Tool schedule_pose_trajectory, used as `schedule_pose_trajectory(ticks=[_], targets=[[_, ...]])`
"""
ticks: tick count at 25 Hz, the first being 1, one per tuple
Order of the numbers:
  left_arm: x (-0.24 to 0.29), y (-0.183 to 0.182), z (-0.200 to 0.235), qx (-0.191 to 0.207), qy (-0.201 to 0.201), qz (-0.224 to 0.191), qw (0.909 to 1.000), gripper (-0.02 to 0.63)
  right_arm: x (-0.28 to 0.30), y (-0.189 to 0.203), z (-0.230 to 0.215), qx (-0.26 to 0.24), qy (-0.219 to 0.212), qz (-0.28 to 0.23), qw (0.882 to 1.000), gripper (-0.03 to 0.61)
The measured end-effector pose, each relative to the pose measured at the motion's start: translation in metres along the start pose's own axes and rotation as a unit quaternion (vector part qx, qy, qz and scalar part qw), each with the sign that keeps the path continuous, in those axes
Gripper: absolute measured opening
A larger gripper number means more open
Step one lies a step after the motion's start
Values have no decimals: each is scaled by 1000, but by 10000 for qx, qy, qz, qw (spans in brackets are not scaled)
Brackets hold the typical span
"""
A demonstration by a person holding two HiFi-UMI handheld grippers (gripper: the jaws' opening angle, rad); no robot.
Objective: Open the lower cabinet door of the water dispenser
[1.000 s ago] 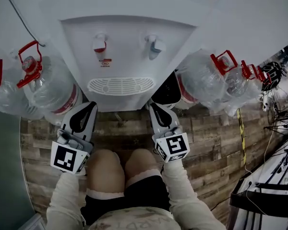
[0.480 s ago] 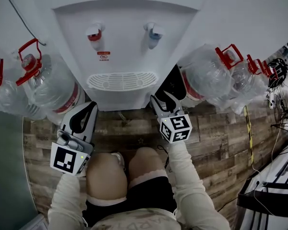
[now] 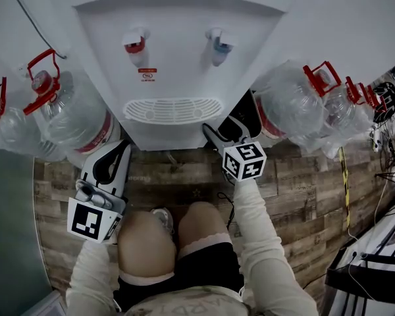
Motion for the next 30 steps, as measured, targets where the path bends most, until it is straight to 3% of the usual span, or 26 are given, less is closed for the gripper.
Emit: schedule_pose_trajectory(ticks=[17,30], targets=[[-4,-5,-10,33,8,-91,10000,2,-7,-3,6,8,336,255,9991,258],[-6,-13,-21,106,57,-103,9999,2,-44,3,23,32,376,135,9992,210]])
Point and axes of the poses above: the fingertips, and each gripper's own axes: x forward along the fingers, z to its left, y out of its underside, the point moved 6 cm from there along -x, backward along the fingers, and after that the axes turned 11 degrees about -z, right-handed, at the moved point
